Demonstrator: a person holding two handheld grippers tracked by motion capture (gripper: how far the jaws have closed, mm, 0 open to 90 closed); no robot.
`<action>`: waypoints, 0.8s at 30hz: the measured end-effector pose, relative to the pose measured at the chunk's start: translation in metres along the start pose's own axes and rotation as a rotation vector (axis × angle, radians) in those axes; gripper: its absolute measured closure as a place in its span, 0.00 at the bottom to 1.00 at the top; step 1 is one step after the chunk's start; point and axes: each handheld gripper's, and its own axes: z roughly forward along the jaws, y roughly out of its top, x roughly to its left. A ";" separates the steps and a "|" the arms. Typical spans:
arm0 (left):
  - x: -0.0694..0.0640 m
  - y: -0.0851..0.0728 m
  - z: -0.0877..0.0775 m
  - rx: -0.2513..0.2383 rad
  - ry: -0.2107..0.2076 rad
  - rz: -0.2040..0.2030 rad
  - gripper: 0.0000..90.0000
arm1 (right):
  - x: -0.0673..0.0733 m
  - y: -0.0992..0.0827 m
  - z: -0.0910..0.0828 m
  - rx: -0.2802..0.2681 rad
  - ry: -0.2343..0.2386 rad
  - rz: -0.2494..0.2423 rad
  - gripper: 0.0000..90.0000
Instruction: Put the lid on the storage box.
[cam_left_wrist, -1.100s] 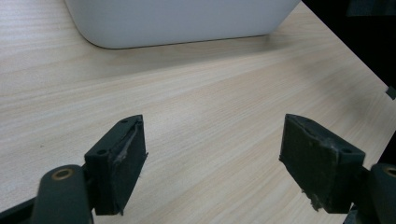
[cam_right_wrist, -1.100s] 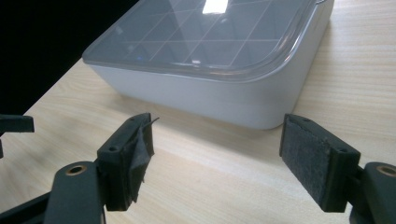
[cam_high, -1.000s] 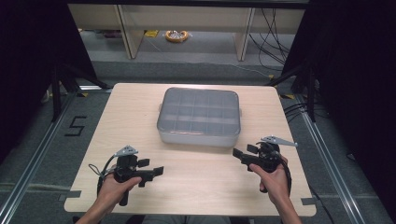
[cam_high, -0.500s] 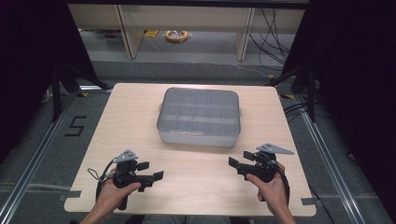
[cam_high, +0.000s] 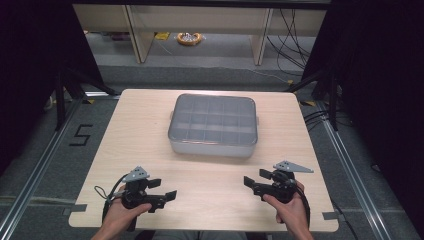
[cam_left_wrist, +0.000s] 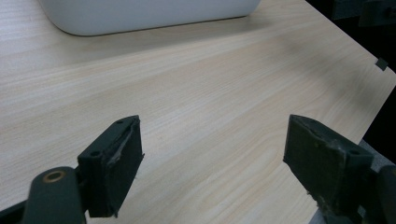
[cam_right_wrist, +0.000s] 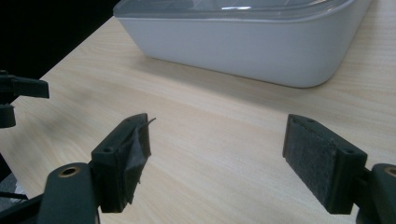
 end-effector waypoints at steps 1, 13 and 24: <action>0.000 -0.001 0.000 -0.001 0.001 0.004 0.21 | 0.001 -0.001 -0.001 0.010 0.003 0.011 0.27; -0.003 -0.008 -0.004 0.010 -0.007 0.029 0.21 | 0.007 -0.017 -0.008 0.029 0.038 -0.009 0.23; -0.009 -0.015 -0.010 0.019 -0.015 0.047 0.21 | 0.011 -0.031 -0.021 0.051 0.043 0.000 0.22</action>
